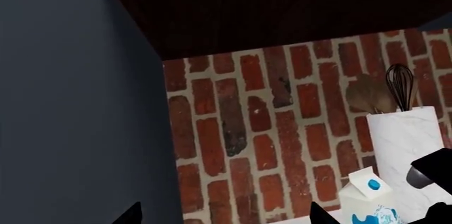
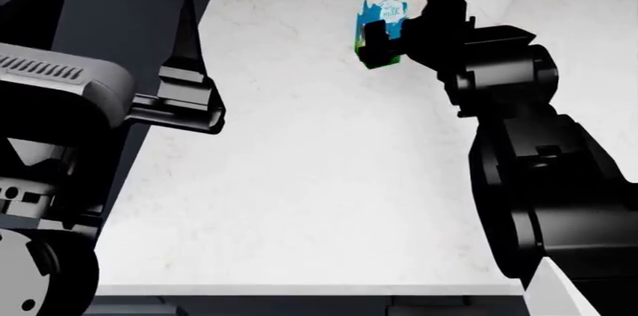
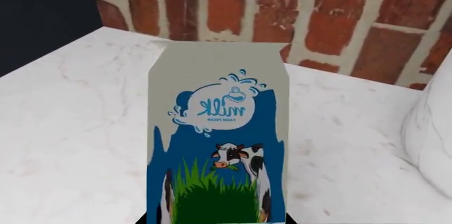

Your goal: Move the drinks to the dining counter.

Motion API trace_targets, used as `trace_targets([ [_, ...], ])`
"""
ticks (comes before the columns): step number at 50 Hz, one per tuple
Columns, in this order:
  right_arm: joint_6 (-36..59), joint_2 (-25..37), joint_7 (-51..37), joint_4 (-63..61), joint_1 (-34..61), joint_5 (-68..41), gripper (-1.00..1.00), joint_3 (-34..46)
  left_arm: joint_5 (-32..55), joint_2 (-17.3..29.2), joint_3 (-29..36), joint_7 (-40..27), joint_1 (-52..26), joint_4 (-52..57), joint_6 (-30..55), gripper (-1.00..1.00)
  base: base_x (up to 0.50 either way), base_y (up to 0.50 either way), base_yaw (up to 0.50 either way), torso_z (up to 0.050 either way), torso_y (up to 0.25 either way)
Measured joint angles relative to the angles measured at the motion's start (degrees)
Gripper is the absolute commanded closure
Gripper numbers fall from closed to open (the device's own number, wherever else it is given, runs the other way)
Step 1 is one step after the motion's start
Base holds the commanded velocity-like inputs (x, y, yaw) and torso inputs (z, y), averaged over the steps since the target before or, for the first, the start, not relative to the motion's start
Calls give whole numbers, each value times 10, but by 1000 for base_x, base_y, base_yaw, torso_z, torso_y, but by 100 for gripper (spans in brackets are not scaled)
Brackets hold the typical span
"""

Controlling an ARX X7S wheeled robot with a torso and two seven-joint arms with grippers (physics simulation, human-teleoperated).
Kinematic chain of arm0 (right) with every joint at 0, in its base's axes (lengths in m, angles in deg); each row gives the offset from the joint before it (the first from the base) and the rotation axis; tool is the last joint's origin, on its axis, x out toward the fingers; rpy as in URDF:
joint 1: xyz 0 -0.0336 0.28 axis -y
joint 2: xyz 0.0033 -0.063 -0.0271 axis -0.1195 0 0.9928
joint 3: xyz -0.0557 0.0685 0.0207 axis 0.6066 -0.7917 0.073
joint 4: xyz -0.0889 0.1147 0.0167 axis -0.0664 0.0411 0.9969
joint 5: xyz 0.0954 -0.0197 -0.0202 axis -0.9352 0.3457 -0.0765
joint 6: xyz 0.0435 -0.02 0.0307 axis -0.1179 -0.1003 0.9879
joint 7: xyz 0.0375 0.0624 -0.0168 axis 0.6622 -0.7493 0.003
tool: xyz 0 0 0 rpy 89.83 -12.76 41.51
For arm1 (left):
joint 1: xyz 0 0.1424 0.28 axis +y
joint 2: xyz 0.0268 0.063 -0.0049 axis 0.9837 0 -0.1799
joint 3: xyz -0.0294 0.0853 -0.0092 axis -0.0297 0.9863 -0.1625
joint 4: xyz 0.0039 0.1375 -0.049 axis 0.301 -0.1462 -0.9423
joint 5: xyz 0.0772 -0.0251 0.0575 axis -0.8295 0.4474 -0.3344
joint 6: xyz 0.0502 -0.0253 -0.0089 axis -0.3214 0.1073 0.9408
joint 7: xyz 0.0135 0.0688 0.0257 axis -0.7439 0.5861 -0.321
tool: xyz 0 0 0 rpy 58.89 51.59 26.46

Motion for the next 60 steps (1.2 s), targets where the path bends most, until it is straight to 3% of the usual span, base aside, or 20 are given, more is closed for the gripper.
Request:
trace_targets([
  [15, -9, 5, -18, -18, -2, -2, 100, 7, 9, 10, -12, 24, 24, 7, -35, -100, 0, 0, 0, 0, 0],
  [25, 140, 29, -25, -343, -109, -8, 100, 6, 33, 24, -24, 12, 28, 21, -37, -100, -29, 0, 0, 0, 0],
  [39, 310, 48, -33, -725, -226, -24, 100, -5, 62, 25, -24, -11, 10, 34, -22, -100, -487, 1, 0, 0, 0],
  [48, 373, 50, -35, -851, -252, -35, 100, -4, 67, 25, -20, -16, 4, 37, -17, -100, -500, 0, 0, 0, 0],
  [60, 411, 45, -35, -917, -260, -50, 100, 2, 62, 30, -21, -13, 14, 38, -24, -100, -333, 0, 0, 0, 0],
])
